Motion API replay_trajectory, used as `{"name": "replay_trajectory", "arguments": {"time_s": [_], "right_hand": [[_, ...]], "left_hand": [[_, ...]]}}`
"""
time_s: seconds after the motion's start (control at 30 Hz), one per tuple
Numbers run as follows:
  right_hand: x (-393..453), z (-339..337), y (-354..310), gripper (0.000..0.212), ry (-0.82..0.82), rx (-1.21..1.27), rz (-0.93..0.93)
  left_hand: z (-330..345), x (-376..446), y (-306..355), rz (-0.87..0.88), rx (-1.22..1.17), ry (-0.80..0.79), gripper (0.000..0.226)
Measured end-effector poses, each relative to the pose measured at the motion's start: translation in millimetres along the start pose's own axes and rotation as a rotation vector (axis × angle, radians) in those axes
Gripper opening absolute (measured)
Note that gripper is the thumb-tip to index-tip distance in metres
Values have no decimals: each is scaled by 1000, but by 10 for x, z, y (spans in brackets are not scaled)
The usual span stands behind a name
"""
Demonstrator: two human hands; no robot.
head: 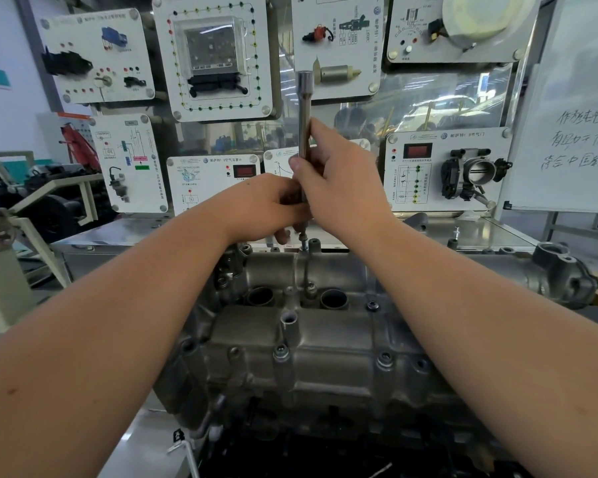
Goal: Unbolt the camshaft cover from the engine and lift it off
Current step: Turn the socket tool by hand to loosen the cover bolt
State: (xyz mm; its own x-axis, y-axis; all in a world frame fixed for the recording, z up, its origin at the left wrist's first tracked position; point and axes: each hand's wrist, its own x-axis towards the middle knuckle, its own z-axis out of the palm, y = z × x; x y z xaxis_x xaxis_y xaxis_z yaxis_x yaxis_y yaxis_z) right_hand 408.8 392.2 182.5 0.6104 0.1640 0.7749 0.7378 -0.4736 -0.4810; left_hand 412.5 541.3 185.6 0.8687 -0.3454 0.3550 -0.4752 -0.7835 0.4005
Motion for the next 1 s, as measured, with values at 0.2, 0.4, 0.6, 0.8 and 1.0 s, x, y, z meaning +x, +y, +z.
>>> {"name": "replay_trajectory", "arguments": {"time_s": [0.2,0.4,0.6,0.8,1.0], "right_hand": [[-22,14,-1,71,-31,27,24],[-8,-5,4,59,34,21,6],[-5,3,1,60,-17,-60,8],[-36,4,-12,63,46,-22,-19],[-20,5,-31,58,9,-49,4]], "left_hand": [[-17,-39,46,0,10,-2,18],[7,7,19,6,59,0,11],[-13,-34,29,9,-34,1,17],[-1,-12,13,24,19,13,8],[-4,-30,27,27,-24,2,13]]}}
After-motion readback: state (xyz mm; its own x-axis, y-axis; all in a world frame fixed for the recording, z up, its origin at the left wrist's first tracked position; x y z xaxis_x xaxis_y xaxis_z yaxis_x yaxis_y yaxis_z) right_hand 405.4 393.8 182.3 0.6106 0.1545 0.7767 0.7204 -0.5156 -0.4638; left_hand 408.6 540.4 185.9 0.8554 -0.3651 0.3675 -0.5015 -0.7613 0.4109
